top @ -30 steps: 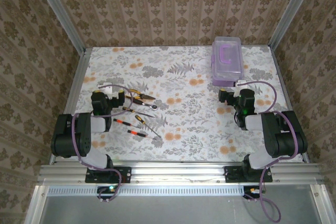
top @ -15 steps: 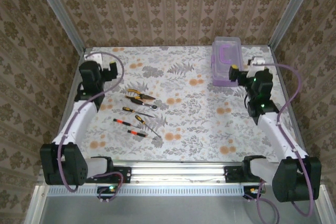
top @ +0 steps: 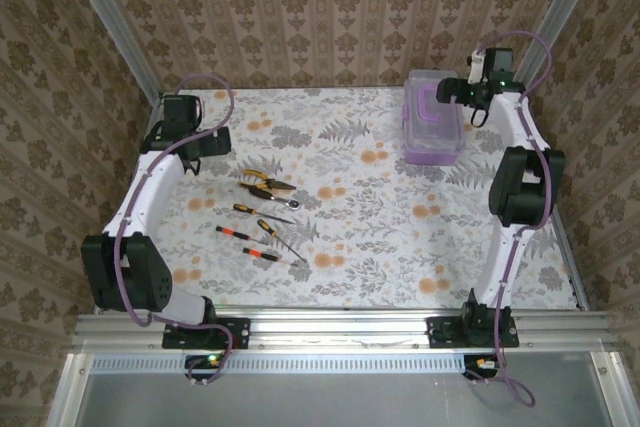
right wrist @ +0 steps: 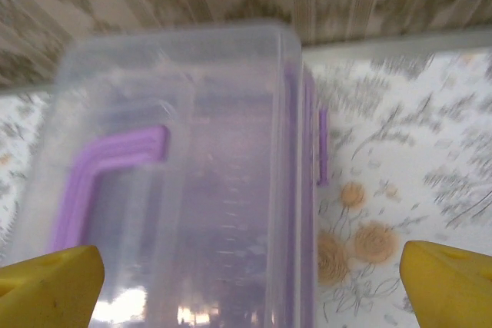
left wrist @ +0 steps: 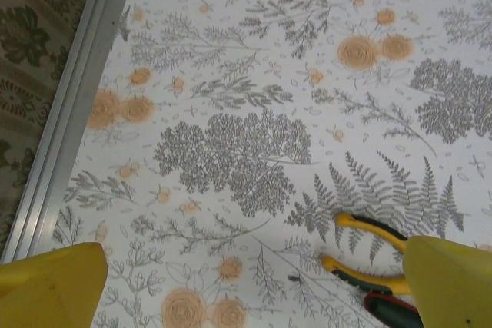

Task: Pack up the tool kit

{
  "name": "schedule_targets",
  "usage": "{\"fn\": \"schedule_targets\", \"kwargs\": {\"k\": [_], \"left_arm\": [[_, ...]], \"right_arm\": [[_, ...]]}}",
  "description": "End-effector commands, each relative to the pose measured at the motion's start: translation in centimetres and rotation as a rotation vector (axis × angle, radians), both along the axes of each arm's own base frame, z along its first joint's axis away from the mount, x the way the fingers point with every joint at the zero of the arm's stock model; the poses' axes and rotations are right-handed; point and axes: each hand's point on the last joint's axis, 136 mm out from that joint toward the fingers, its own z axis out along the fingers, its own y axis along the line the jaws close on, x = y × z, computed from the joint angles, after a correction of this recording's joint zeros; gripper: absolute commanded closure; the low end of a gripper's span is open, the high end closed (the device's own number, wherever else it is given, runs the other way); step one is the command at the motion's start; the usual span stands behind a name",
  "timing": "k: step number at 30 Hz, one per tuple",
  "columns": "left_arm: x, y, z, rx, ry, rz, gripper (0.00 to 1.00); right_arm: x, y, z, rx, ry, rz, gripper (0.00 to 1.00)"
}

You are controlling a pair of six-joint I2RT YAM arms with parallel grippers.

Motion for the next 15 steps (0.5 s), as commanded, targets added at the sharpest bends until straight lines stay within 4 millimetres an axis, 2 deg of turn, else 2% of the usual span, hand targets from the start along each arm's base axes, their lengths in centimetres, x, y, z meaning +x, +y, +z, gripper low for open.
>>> {"fn": "schedule_targets", "kwargs": {"k": [1,7,15], "left_arm": [[-1.1,-0.5,0.0,-0.015,0.023,-0.008,0.0],[-1.2,-0.6,-0.6,-0.016,0.033,-0.018,0.0],[-1.5,-0.7,-1.2,-0.018,0.041,-0.025,0.0]], "right_arm": [[-1.3,2.2,-0.6,0.088,0.101,0.08,0.0],[-1.1,4.3,-2.8,0.181,0.111,0.158,0.01],[-2.0,4.3,-5.7,0.163,0.192,0.136,0.09]]}}
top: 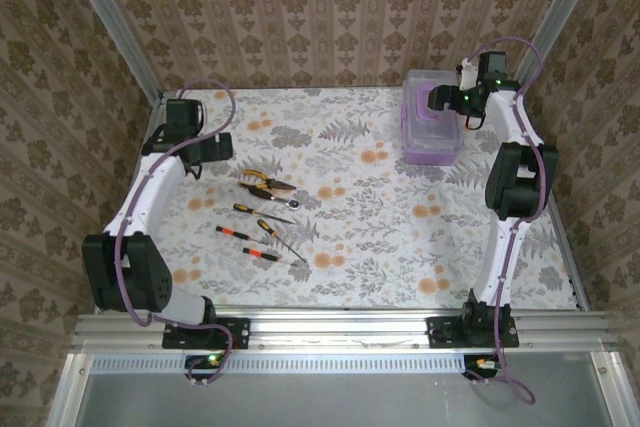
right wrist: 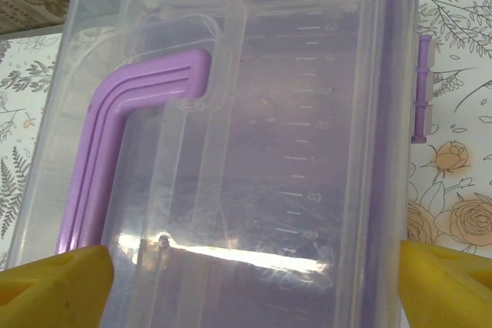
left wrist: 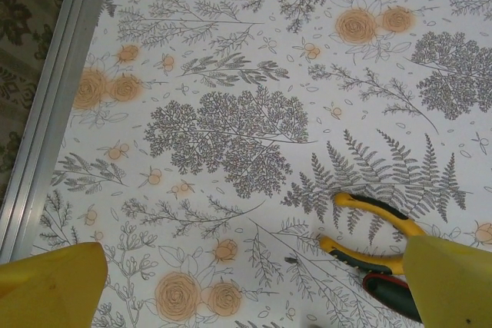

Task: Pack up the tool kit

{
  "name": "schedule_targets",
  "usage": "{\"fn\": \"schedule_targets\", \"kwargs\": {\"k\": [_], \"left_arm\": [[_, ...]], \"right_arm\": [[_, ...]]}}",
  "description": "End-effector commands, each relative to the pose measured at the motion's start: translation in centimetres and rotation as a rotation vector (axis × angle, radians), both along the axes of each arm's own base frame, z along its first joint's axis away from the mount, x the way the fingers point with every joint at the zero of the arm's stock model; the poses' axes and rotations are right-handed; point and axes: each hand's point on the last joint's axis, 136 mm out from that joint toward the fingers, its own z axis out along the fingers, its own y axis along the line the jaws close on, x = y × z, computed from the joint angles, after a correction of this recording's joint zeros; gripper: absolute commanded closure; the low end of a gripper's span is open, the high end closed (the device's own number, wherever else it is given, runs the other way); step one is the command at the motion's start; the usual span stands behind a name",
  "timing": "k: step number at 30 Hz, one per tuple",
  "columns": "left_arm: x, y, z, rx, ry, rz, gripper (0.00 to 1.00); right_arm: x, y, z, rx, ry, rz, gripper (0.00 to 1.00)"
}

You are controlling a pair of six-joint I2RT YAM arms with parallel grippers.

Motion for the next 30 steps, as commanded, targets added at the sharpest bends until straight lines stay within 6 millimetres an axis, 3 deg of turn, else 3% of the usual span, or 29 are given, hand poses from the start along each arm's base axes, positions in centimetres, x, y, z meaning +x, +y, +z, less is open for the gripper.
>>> {"fn": "schedule_targets", "kwargs": {"k": [1,4,10,17,23,30], "left_arm": [[-0.8,-0.4,0.3,-0.009,-0.002,-0.013,0.0],[-0.9,-0.5,0.1,-0.009,0.002,-0.019,0.0],[-1.1,-0.8,0.2,-0.018,-0.003,-0.034,0.0],[-1.1,-2.1,-0.3,-0.049,-0.003,-0.063,0.0],[-0.7,-5.8,-1.4,-0.095,0.007,-0.14,0.0],[-0.7,-13.6,-3.6,-0.25,0.031,-0.29,0.0]], "right_arm": [[-1.6,1.3,-3.5,0.028,0.111,0.025,0.12],[-2.1,1.5,-3.9,0.026,0.126,0.026,0.18],[-3.6,2.5,-4.9,-0.085,0.178,0.048,0.19],[-7.4,5.4,-5.8,-0.15,0.229,0.068,0.2],[-12.3,8.5,-6.2,-0.094,0.252,0.026,0.22],[-18.6,12.4,-5.1,0.018,0.22,-0.015,0.24]]}}
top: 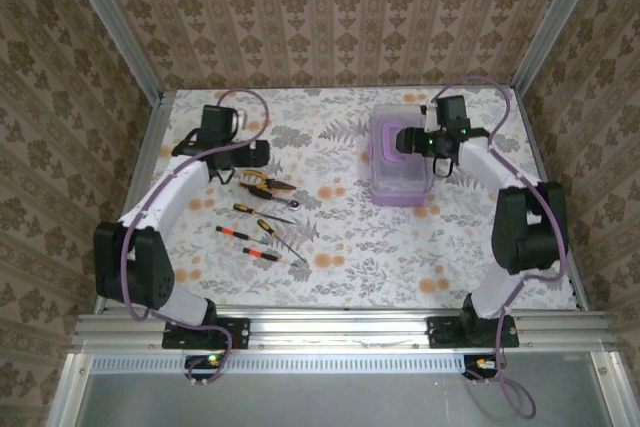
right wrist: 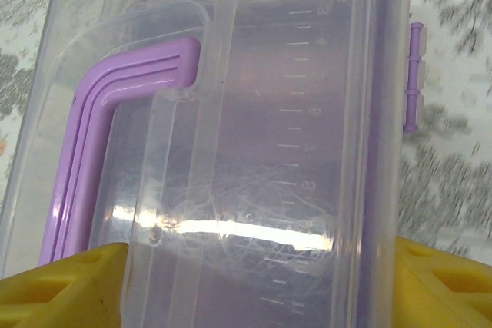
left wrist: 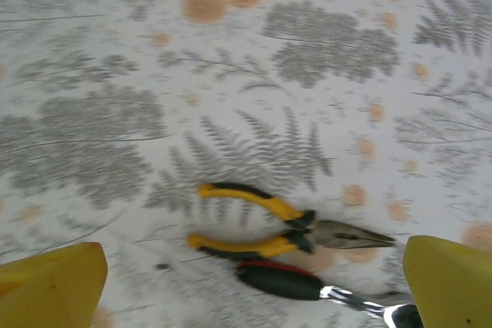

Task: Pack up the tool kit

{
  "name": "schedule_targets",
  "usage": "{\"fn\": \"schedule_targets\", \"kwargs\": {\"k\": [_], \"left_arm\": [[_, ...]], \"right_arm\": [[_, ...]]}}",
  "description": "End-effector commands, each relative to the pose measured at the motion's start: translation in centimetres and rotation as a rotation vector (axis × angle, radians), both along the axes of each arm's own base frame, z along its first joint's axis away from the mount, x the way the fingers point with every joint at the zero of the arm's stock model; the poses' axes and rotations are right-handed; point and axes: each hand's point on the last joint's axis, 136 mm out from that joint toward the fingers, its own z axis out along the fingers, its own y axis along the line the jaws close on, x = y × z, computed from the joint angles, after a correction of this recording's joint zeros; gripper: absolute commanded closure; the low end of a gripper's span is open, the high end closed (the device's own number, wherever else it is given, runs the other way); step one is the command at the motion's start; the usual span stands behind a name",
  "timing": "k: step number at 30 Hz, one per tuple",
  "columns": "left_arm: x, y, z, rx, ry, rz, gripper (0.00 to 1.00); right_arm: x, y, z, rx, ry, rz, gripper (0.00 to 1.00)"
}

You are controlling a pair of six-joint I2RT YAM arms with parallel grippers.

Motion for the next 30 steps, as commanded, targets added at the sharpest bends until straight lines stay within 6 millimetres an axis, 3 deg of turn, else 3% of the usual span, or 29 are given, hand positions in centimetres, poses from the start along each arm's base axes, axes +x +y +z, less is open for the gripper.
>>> {"fn": "schedule_targets", "kwargs": {"k": [1,8,13,21,25,30], "left_arm": [[-0.3,-4.4,-1.5,-0.147,0.031,-0.074,0.0],[-1.8,-12.7,-4.4,-0.362,0.104,-0.23,0.0],[-3.9,-17.4,-5.1,-0.568,0.127,-0.311,0.0],[-5.1,-20.1,-5.7,-0.863,0.163,-0.313,0.11],[-5.7,-21.7,-6.0,-0.981,0.198,-0.34,0.29],[-6.0,-23.7,-6.3,-1.031,0.223,-0.373,0.3]], "right_arm": [[-6.2,1.5,-3.9,0.023,0.195,-0.031,0.24],[-12.4,4.2,-4.1,0.034,0.235,-0.002,0.25],[-14.3,4.3,-5.8,0.071,0.269,-0.023,0.24],[-14.0,4.5,-6.3,0.071,0.275,-0.004,0.24],[-13.9,5.0,-6.8,0.111,0.281,0.001,0.24],[-14.2,5.2,-7.9,0.16,0.303,-0.002,0.24]]}}
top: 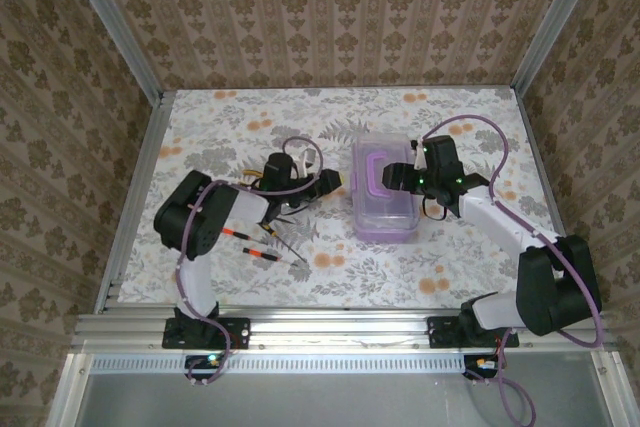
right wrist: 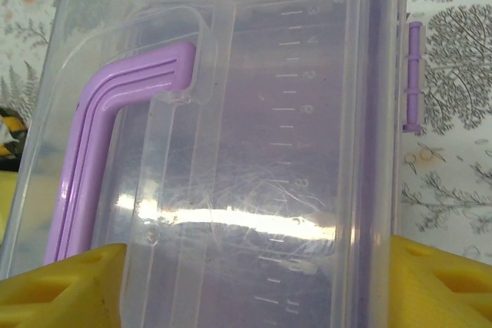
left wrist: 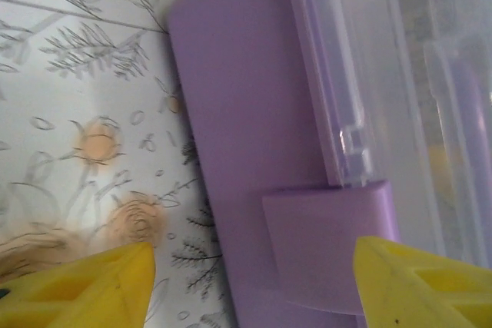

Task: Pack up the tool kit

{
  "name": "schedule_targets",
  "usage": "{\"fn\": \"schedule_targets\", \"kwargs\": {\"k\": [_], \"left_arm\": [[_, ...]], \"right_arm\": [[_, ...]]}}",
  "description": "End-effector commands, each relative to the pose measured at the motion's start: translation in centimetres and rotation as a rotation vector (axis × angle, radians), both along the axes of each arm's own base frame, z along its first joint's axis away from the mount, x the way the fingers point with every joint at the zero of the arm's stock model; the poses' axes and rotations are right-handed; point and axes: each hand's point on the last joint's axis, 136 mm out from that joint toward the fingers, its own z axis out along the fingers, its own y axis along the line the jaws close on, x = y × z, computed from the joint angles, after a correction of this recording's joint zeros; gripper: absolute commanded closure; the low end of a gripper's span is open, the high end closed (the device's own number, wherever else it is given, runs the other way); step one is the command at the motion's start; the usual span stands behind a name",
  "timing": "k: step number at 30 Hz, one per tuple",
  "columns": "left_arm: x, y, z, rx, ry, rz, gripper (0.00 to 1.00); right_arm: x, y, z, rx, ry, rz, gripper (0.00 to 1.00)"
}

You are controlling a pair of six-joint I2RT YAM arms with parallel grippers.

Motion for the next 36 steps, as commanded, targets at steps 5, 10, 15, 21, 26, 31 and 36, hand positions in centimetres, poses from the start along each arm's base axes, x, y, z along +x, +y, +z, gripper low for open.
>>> {"fn": "schedule_targets", "kwargs": {"k": [5,10,15,21,26,31,36], "left_arm": [[-0.6,-2.5,2.9,-0.097,-0.045,-0.062,0.29],[-0.4,-2.5,4.0,-0.13,-0.065,-0.054,0.29],[-0.6,-3.1,5.3,-0.166,-0.091,-0.07,0.29],[-0.8,-3.7,6.7,-0.19,-0.115,-0.082,0.29],[-0.9,-4.1,6.8,-0.192,-0.113,-0.092,0.28],[-0.8,-4.4,7.2,-0.201,-0.119,-0.094,0.29],[-0.6,-4.7,8.1,-0.2,-0.134,-0.101,0.29]], "right_arm": [[-5.7,0.0,-8.1,0.09,0.334,-0.009,0.25],[-6.0,-0.1,-8.5,0.089,0.345,0.0,0.25],[-6.0,-0.1,-8.8,0.108,0.346,-0.003,0.26],[-5.9,0.1,-9.1,0.173,0.345,-0.015,0.27],[-5.9,0.2,-9.5,0.254,0.349,-0.033,0.28],[-5.9,0.5,-9.8,0.317,0.358,-0.039,0.29],[-5.9,1.3,-10.2,0.386,0.375,-0.025,0.3]]}}
